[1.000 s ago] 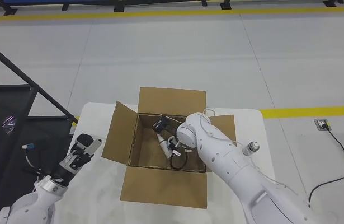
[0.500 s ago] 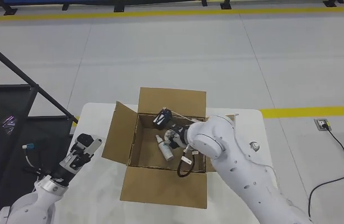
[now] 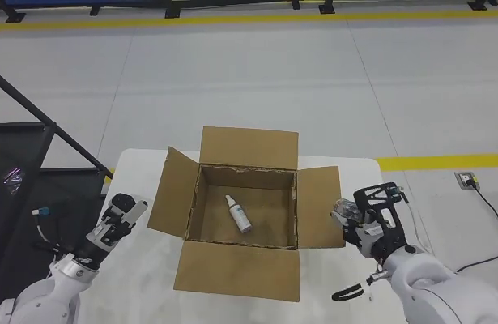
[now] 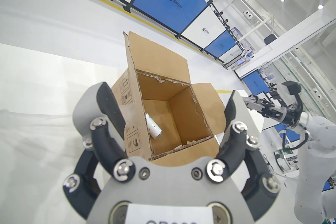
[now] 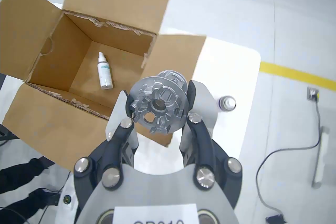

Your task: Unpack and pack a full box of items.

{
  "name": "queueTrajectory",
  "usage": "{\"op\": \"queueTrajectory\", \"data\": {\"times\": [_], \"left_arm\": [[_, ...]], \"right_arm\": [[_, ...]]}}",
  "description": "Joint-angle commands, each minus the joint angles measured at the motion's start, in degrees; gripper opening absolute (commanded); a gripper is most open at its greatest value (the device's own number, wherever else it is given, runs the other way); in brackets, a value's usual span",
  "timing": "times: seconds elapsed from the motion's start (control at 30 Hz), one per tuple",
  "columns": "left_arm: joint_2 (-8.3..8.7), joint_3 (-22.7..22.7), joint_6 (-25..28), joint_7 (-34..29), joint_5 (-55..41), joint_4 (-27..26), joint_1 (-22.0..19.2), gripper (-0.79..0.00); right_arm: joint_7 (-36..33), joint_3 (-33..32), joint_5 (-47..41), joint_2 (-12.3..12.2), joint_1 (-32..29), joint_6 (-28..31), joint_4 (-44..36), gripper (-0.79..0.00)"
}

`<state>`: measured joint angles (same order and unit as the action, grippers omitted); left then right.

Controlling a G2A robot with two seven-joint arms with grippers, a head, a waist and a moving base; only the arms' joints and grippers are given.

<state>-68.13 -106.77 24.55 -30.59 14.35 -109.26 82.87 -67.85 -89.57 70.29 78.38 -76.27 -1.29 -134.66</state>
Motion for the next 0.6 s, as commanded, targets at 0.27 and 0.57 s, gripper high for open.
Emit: {"op": "queueTrajectory", "data": {"times": [0.27,0.57], "left_arm": [[0.0,0.0,0.0,0.0,0.0,0.0,0.0,0.0],[0.0,0.0,0.0,0.0,0.0,0.0,0.0,0.0]], "right_arm": [[8.7,-14.6,-16.8,-0.4,-14.2,2.0,8.9,-0.785],[14.8,-14.8,-18.9,-1.0,-10.0,0.3,19.8,-0.785]]}}
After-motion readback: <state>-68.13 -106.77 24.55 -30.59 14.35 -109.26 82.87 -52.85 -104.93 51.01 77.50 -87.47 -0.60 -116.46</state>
